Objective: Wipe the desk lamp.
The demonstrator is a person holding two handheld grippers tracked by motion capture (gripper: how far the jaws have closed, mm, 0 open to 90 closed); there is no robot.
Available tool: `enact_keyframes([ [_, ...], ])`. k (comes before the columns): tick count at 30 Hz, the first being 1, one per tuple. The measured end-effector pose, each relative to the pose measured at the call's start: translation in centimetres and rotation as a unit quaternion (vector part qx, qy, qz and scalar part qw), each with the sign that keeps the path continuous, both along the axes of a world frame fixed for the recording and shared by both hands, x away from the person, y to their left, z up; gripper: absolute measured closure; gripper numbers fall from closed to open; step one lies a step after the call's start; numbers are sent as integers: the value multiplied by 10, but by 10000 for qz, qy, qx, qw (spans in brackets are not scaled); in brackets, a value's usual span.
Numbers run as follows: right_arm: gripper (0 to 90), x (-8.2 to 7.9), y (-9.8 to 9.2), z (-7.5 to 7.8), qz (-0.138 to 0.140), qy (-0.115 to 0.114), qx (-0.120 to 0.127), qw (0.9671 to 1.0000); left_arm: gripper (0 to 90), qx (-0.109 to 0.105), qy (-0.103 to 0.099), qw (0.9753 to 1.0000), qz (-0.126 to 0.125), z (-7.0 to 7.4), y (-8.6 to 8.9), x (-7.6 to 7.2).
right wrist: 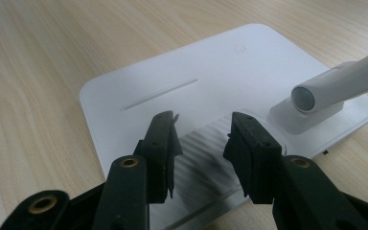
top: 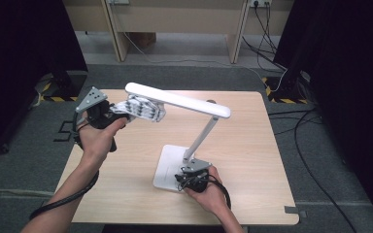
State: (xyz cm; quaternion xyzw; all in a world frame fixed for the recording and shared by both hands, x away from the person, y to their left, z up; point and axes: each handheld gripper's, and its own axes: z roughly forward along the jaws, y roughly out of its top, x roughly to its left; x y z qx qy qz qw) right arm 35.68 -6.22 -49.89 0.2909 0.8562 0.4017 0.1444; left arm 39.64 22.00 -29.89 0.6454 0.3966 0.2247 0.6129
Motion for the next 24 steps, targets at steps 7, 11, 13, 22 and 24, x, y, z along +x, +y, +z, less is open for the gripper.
enact_keyframes([
  [7, 617, 0, 0, 0, -3, 8, 2, 10000, 829, 0, 3, 10000, -89, -1, -7, -1],
  [11, 617, 0, 0, 0, 1, 11, 8, 10000, 829, 3, 3, 9999, -150, -1, -12, -2],
  [13, 617, 0, 0, 0, -5, 8, -5, 10000, 829, 1, 6, 9998, -181, -1, -14, -2],
  [22, 617, 0, 0, 0, -1, 14, 0, 10000, 829, 7, 11, 9995, -302, -2, -25, -3],
  [24, 617, 0, 0, 0, 0, 12, 1, 10000, 829, -10, 10, 9994, -332, -3, -27, -3],
])
